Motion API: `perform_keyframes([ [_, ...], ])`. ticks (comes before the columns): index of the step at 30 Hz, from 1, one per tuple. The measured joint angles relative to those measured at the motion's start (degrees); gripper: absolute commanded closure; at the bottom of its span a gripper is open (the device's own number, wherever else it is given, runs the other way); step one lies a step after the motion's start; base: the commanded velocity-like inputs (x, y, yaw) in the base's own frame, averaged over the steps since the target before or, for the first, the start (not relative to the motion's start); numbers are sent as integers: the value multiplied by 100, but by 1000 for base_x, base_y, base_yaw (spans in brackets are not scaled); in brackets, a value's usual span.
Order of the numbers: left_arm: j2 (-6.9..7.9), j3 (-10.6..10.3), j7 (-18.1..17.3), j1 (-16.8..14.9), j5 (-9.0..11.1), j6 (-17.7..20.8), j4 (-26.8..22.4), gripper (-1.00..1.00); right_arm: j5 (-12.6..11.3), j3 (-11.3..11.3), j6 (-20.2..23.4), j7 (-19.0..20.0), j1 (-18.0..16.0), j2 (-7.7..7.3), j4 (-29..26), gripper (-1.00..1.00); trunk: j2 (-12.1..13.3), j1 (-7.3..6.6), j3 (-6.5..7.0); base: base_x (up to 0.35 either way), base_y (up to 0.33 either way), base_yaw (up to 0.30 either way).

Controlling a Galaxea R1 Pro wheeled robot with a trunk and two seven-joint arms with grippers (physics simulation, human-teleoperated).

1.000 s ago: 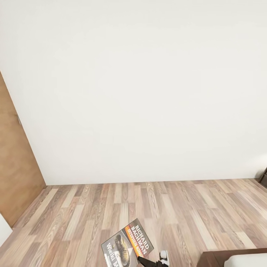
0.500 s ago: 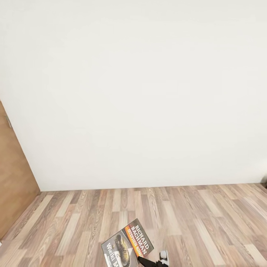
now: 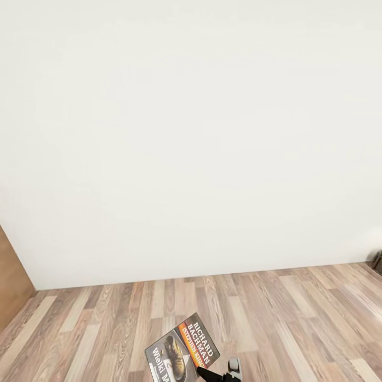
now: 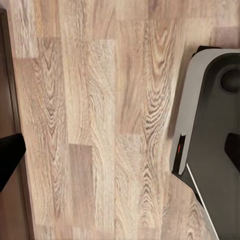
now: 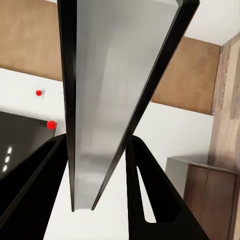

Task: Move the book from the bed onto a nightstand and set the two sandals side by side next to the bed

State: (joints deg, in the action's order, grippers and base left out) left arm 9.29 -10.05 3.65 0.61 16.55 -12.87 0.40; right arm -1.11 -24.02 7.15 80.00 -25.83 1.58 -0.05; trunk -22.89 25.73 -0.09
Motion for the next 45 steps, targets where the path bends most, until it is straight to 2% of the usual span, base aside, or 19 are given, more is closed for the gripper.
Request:
perform_keyframes([
  [16,0,0,0,0,0,0,0,-100,0,3,0,-2,0,7,5,100,0,0,0,294,0,-13],
  [24,-1,0,0,0,-7,1,0,-100,0,0,0,0,1,8,5,100,1,0,-11,262,0,-140],
  [45,0,-1,0,1,-9,0,0,-100,-1,-17,-2,-1,1,9,13,100,2,1,-20,201,18,-31],
])
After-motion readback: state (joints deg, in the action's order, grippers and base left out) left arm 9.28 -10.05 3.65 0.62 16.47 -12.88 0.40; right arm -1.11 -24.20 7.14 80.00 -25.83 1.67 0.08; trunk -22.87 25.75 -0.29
